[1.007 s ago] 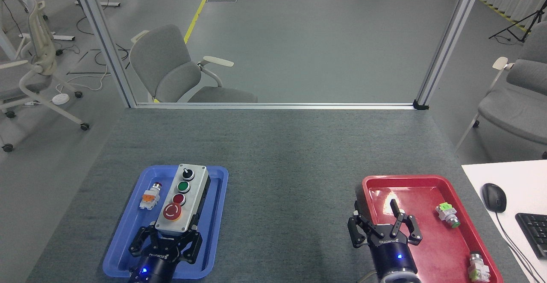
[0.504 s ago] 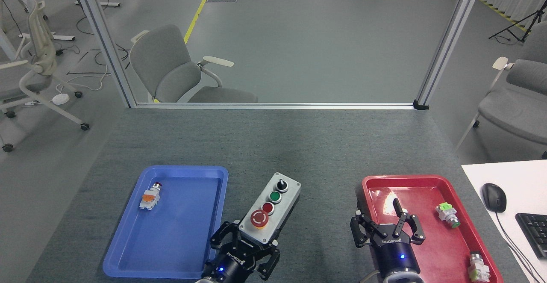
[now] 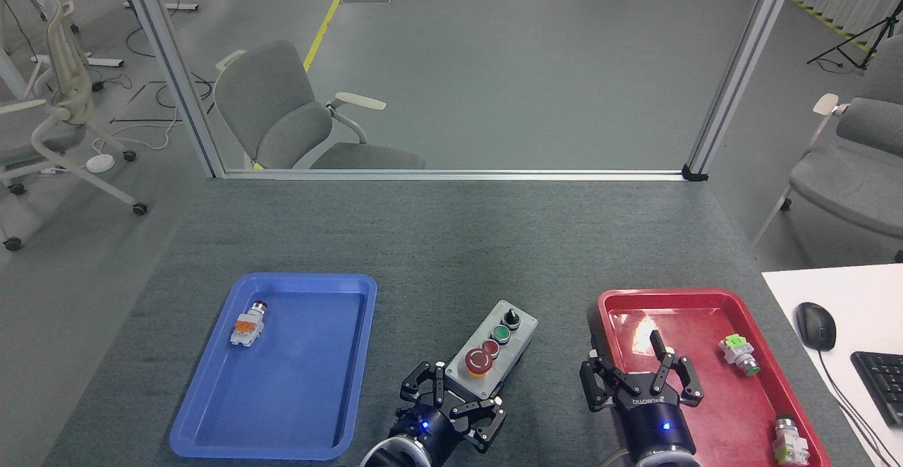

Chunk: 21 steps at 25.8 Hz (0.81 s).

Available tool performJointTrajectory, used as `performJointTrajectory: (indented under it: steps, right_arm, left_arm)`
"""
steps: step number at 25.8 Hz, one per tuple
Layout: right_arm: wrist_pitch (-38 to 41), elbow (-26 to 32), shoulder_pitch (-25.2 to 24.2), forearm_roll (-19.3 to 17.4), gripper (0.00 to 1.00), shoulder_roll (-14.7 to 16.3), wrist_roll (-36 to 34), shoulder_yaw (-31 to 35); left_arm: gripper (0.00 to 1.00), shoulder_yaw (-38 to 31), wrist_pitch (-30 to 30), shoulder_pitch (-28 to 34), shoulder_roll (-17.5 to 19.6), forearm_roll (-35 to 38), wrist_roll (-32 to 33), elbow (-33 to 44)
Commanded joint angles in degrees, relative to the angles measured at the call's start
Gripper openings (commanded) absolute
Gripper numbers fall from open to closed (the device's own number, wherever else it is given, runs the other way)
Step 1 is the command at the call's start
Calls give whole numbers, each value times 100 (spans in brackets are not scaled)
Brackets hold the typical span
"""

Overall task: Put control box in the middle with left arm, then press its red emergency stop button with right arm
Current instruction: 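Hold the control box in place with the left gripper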

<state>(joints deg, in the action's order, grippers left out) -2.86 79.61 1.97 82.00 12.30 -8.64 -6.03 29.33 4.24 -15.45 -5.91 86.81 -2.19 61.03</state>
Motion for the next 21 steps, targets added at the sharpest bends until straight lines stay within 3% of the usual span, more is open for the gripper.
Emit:
performJointTrajectory:
  steps: [1,9,10,14,16,21]
  right_arm:
    - [-4,2,-4,0,94,0,11,5]
    - [14,2,-4,-9,94,-9,11,5]
    - [14,2,-4,-9,93,-9,11,5]
    - [22,-25,-4,-9,91,0,11,5]
    - [14,-34,-13,9,91,0,2,-4]
    - [5,-34,-13,9,91,0,2,-21]
  left_arm:
    - [0,11,-2,-46,-130,-6,8,-267]
    - [0,11,-10,-72,-174,-41,16,-416]
    - [4,3,-37,-72,-174,-41,25,-416]
    - [42,108,-371,-72,-174,-59,25,-407]
    - [67,161,-459,-81,-183,-59,25,-399]
    - [93,161,-503,-72,-174,-77,16,-346]
